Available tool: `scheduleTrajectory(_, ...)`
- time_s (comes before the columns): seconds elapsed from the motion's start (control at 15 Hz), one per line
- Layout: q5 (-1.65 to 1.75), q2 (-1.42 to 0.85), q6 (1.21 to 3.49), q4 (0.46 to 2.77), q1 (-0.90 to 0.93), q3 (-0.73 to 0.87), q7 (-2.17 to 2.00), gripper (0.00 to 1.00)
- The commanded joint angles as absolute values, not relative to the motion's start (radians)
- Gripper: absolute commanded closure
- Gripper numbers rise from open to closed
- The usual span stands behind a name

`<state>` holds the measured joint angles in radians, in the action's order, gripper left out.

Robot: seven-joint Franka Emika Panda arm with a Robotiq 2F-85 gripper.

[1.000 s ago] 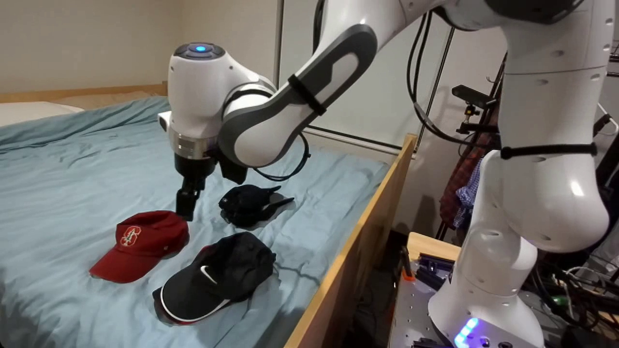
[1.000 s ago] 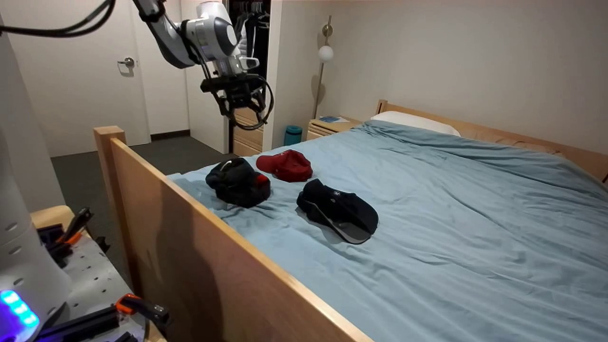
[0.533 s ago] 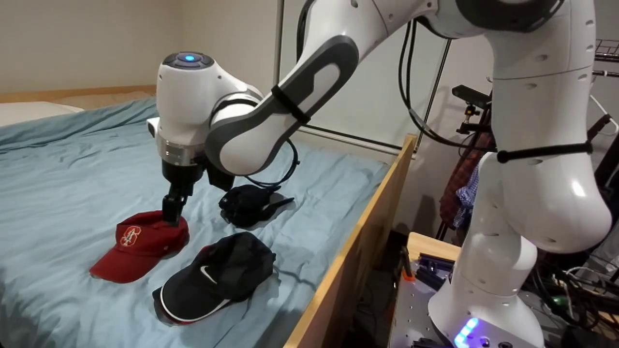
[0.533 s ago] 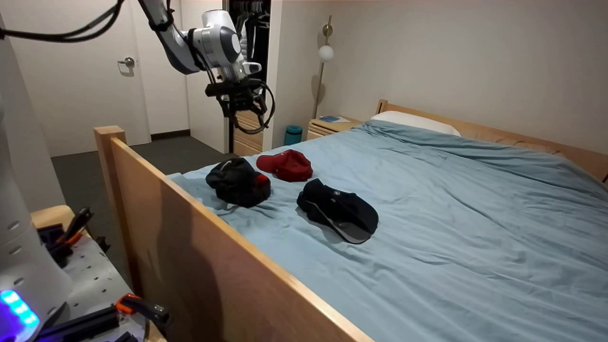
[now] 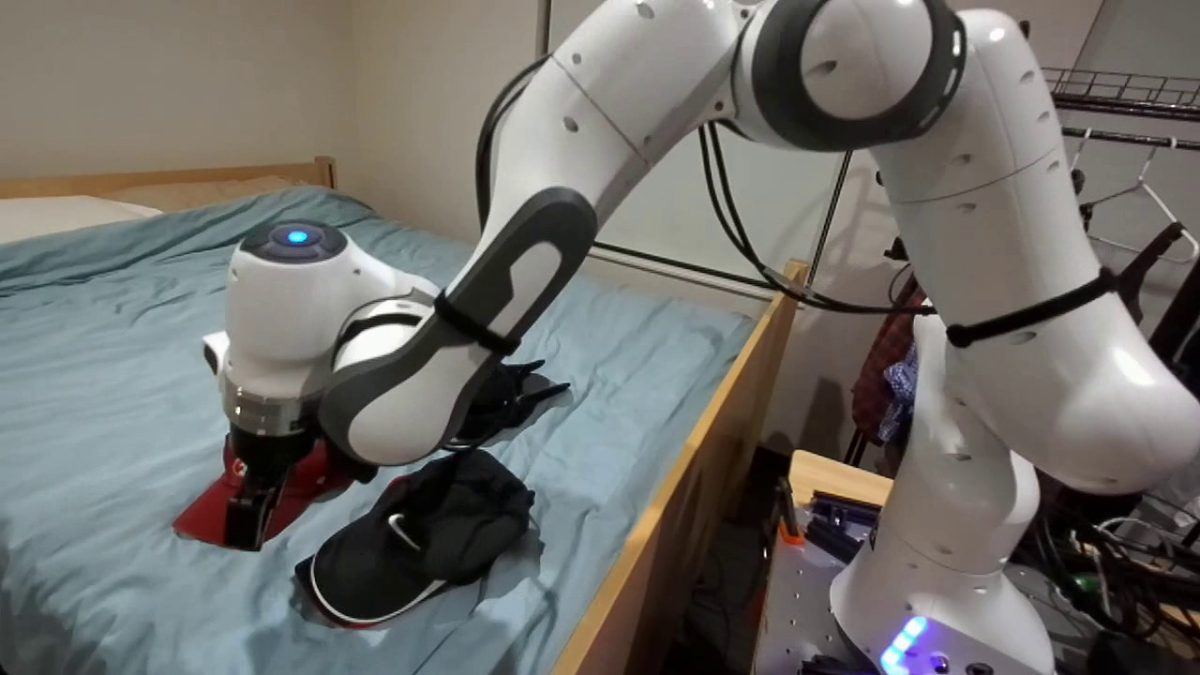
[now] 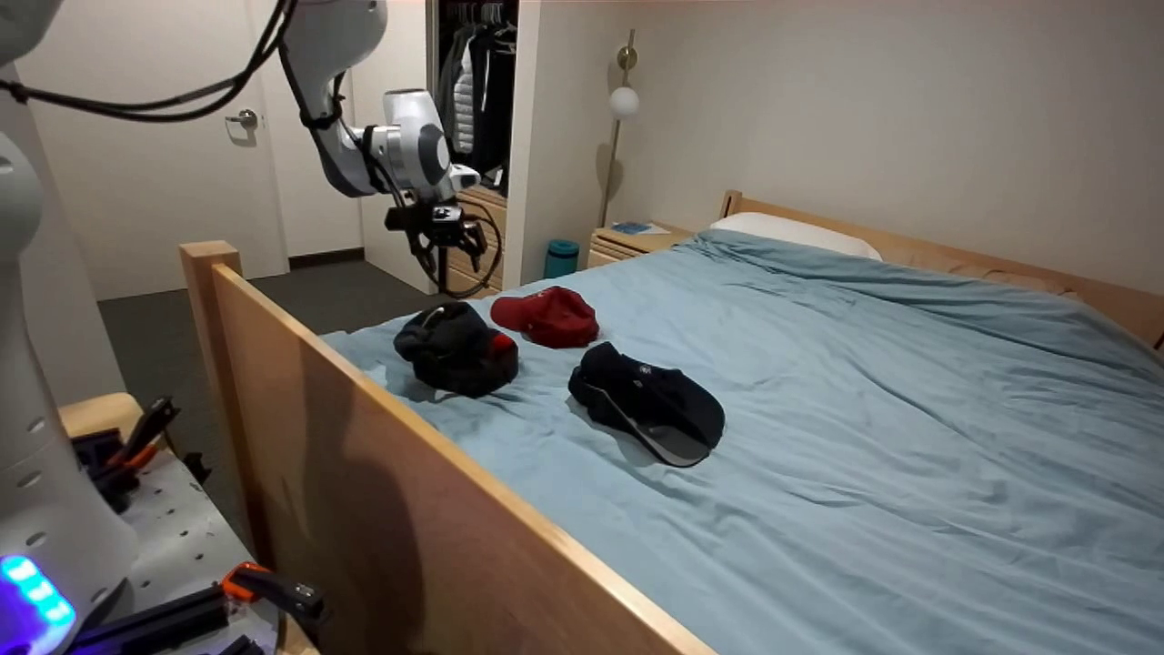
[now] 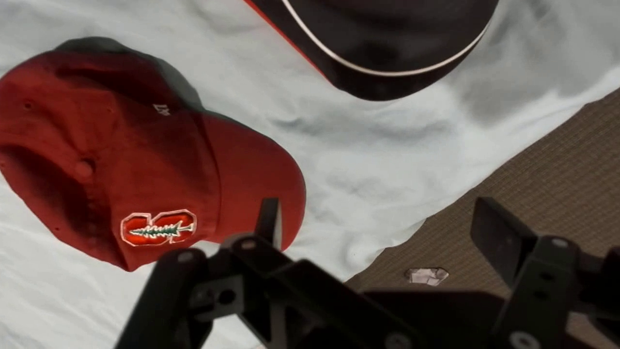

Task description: Turn the red cap

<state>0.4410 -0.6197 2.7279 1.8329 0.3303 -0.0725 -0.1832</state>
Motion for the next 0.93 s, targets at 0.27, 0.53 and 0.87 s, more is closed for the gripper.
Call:
scheduleTrajectory(0.27,0.583,-0.91,2.646,1.465,0.594,0.189,-0.254,0.0)
scheduleTrajectory(0.53,0.527,-1.012,2.597,1.336,0.582,0.149,-0.195,0.0)
scheduleTrajectory(0.87,0.544,-1.028,2.625,1.333,0.604,0.169,-0.21,0.0)
